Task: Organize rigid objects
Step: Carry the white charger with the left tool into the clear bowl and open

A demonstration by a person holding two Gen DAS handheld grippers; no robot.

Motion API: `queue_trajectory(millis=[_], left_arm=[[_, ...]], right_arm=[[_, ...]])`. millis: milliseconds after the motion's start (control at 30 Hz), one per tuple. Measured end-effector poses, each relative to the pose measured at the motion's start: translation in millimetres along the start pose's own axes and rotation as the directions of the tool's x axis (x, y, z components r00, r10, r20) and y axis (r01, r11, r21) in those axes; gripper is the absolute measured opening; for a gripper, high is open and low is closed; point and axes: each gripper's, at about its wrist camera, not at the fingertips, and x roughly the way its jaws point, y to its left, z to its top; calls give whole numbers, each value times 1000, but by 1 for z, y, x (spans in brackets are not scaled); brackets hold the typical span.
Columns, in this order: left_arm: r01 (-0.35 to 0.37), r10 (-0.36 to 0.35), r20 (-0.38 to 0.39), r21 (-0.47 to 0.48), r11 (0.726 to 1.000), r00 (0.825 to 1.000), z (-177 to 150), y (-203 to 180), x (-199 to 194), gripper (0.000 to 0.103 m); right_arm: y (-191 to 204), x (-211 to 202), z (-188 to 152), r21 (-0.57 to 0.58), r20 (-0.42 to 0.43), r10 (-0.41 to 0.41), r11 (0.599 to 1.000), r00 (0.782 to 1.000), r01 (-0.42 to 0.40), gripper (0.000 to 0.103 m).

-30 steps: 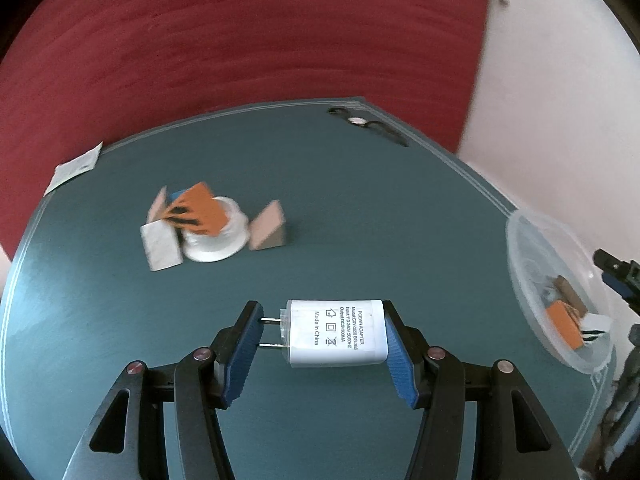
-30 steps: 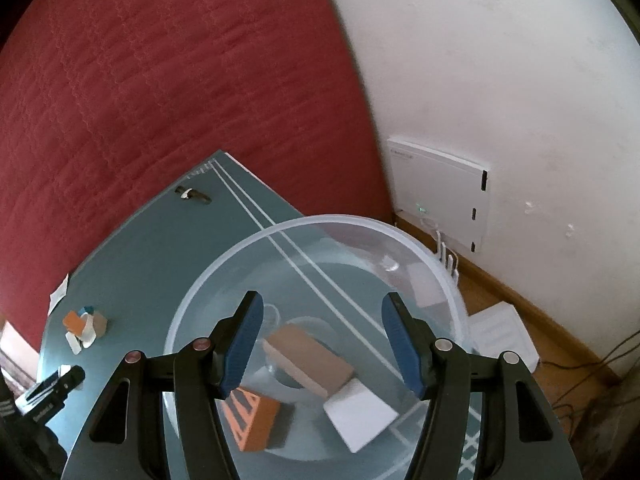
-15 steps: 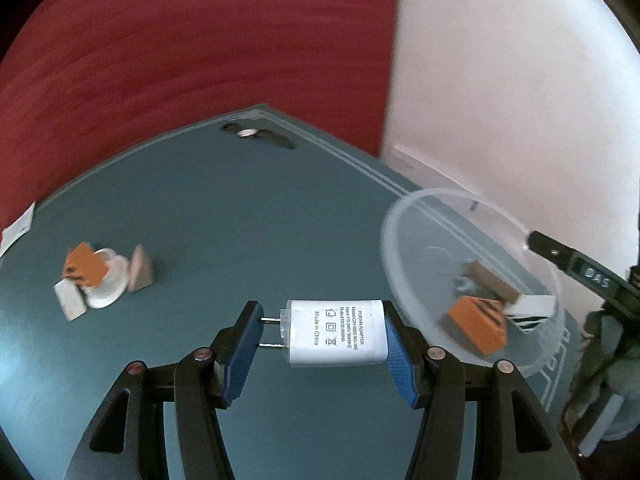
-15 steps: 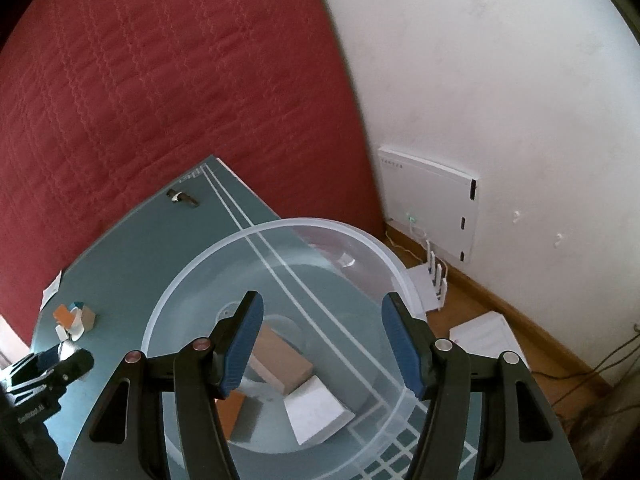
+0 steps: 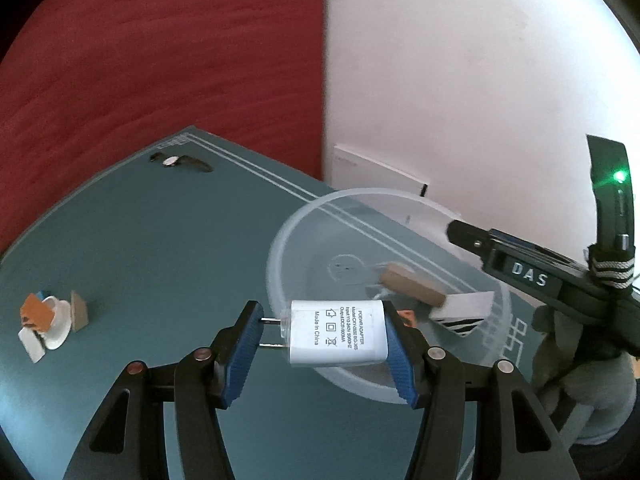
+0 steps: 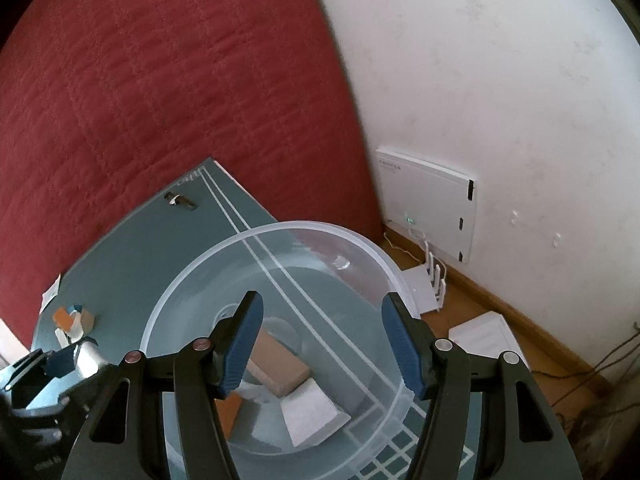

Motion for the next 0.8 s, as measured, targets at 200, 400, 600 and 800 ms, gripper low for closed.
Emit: queue_trajectory(millis=[200,400,600,800], left_arm=[[31,-31,5,-12,999,1000,-4,-7,0,93],[-7,7,-1,-40,999,1000,-9,3,1,93],[-56,55,-12,-79,995,998,-12,16,4,98],[-96,95,-10,-85,992,995,-12,21,4,102]], right_arm=[[-4,-2,3,10,12,-1,1000,1000,1,63],[-5,-3,3,13,16,-3,1000,1000,3,63],[-3,-5,2,12,14,-2,1000,1000,2,63],[0,-5,-1,10,12,-1,1000,1000,1,63]])
